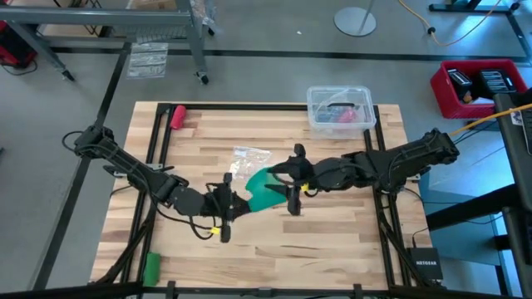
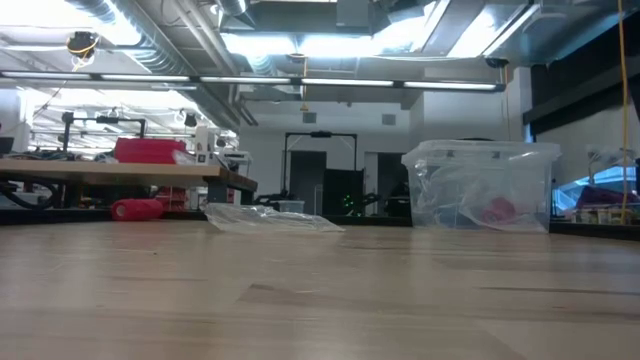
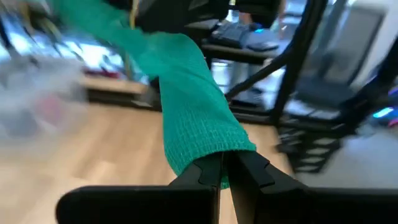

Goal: Roll bandage
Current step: Roll the green bandage

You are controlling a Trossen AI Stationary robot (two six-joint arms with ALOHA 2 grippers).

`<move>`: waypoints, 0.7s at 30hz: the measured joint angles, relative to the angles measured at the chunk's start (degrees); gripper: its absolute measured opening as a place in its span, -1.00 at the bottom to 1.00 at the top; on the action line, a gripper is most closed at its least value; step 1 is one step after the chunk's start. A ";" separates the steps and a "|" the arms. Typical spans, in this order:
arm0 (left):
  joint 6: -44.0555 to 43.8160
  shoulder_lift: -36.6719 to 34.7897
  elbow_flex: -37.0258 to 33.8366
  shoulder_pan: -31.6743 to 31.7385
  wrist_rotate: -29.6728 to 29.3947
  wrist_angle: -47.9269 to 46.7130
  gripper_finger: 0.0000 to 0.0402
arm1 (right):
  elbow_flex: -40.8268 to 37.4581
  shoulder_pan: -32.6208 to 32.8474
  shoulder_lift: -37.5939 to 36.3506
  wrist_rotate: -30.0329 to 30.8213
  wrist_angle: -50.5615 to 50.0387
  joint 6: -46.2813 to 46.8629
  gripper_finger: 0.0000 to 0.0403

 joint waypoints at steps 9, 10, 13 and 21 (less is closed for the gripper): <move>-9.50 -0.04 0.00 -0.33 9.17 -0.05 -0.96 | 2.54 0.66 -1.86 -19.55 -8.30 10.63 0.00; -9.98 -0.06 0.00 -0.33 9.18 0.02 -0.96 | 3.51 0.63 -2.03 -20.02 -10.27 11.90 0.00; -10.95 -0.07 0.00 -0.08 8.94 -0.03 -0.96 | 6.32 0.65 -2.07 -17.40 -17.10 14.95 0.00; -11.16 -0.07 0.00 0.50 8.40 -0.49 -0.96 | 7.69 1.44 -2.31 -12.17 -23.50 11.96 0.00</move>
